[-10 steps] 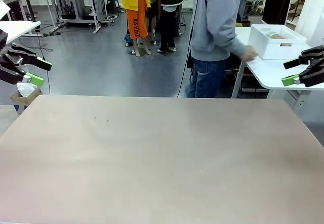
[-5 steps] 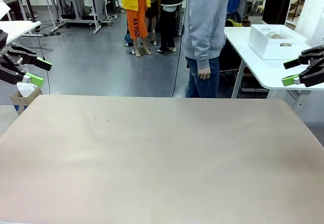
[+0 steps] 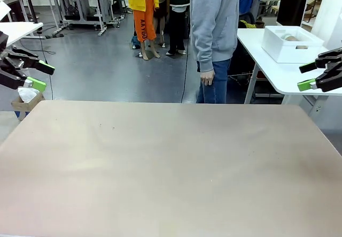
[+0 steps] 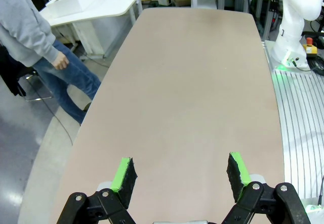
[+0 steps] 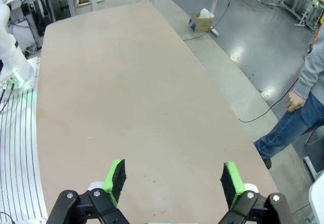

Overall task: Stack the cups and store them in the basket.
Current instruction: Place the stack of Reusable plastic cups into the Pantry Basket.

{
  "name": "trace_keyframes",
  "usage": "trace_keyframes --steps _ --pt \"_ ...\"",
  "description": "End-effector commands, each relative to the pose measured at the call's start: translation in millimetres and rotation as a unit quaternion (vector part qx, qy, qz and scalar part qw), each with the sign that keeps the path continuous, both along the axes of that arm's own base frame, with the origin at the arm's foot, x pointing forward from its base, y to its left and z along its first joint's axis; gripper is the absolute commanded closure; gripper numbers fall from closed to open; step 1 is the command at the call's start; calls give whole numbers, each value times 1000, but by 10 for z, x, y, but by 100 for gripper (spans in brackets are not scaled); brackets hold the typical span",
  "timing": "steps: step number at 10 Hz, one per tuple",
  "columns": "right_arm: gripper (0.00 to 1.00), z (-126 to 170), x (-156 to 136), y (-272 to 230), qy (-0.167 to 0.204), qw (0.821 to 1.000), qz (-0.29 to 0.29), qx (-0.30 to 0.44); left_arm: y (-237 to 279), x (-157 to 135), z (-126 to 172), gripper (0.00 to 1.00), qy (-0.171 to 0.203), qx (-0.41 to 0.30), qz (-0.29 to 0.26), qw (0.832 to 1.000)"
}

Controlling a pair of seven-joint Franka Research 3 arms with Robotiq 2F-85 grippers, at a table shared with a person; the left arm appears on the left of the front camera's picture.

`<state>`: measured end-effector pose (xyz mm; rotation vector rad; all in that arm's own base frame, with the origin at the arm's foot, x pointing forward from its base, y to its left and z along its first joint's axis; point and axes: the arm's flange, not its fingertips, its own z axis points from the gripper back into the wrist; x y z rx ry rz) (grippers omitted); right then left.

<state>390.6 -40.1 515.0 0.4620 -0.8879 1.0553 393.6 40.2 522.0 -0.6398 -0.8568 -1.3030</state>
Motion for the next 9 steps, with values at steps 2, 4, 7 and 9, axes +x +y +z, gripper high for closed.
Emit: trace_keyframes --steps 2,4,7,9 --pt "0 21 11 4 -1 1000 -2 11 4 -5 13 6 -1 -2 -4 1000" --pt "0 21 11 4 -1 1000 -2 11 4 -5 13 6 -1 -2 -4 1000" --pt "0 21 11 4 -1 1000 -2 11 4 -5 13 6 -1 -2 -4 1000" --pt "0 21 11 4 -1 1000 -2 11 4 -5 13 6 -1 -2 -4 1000"
